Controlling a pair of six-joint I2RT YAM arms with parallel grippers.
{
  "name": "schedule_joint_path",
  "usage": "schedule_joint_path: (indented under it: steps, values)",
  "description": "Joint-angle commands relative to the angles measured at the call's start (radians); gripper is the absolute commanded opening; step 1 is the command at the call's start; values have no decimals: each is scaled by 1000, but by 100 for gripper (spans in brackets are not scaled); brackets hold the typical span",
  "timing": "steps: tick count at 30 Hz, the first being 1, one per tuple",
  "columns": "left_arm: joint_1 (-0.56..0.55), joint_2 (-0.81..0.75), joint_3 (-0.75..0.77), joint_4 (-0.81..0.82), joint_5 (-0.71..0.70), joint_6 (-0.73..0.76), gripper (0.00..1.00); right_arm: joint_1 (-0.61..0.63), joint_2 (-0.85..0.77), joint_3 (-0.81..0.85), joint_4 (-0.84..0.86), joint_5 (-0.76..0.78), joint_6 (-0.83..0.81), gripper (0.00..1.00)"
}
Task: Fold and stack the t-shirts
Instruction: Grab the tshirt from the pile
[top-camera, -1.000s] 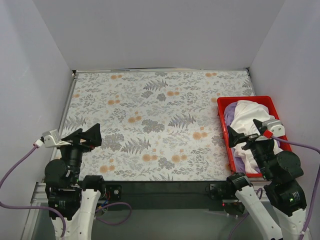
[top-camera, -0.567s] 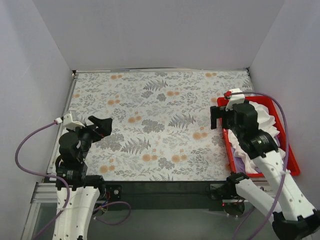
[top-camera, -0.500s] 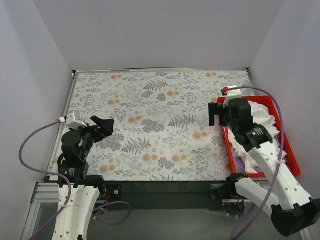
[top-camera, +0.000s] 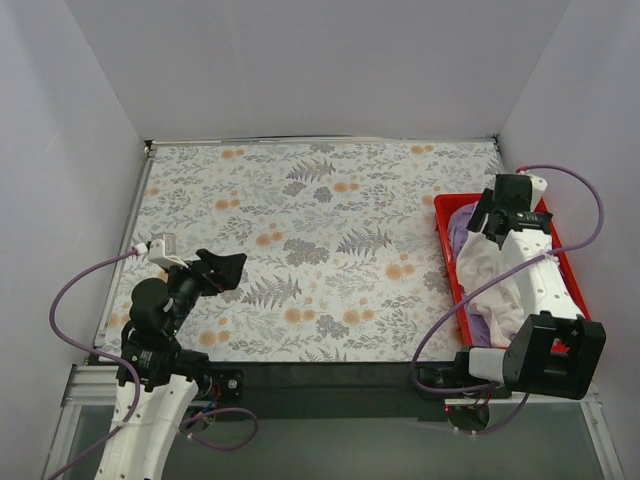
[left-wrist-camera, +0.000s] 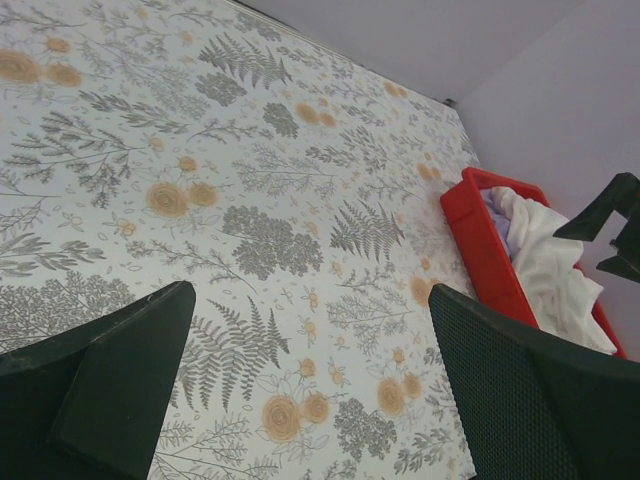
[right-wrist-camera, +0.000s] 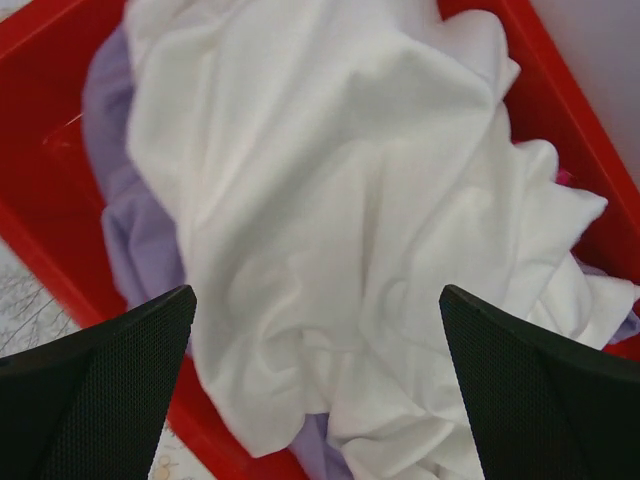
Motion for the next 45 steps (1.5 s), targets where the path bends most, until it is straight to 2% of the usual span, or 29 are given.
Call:
schedule_joint_path:
  steps: [1,4,11,14,15,17,18,20,21,26,31,37,42,45]
  values:
    - [-49,-6,24,2,4,4,98,-114,3,-27,18,-50,95,97]
    - [-74,7,44,-1,23,6,98,-192,-2,-81,57,-88,144,92]
    - [-82,29,52,-10,25,-2,98,-283,14,-174,138,-133,158,80]
    - [-82,78,75,-24,26,-8,98,-291,23,-180,146,-141,124,65]
    - [-82,93,89,-26,40,-8,98,-291,21,-182,147,-144,120,53]
    - [-82,119,98,-26,46,-10,98,-291,0,-183,146,-165,103,39]
    - [-82,125,106,-26,43,-13,98,-291,-11,-182,143,-177,95,25]
    - [-82,142,113,-27,38,-16,98,-291,-56,-171,140,-217,81,13]
    - [-82,147,116,-27,37,-17,98,-286,-75,-168,126,-225,80,3]
    - [-82,182,149,-44,31,-7,98,-225,-182,-105,74,-243,78,1]
    - [-82,216,173,-43,11,-1,98,-78,-203,39,97,-323,61,1]
    - [-82,242,182,-49,-12,-21,98,252,-52,308,146,-366,15,1]
    - [-82,251,201,-60,-6,-40,98,560,176,520,170,-349,12,1]
    - [-82,257,216,-75,-2,-44,98,701,297,612,184,-328,17,1]
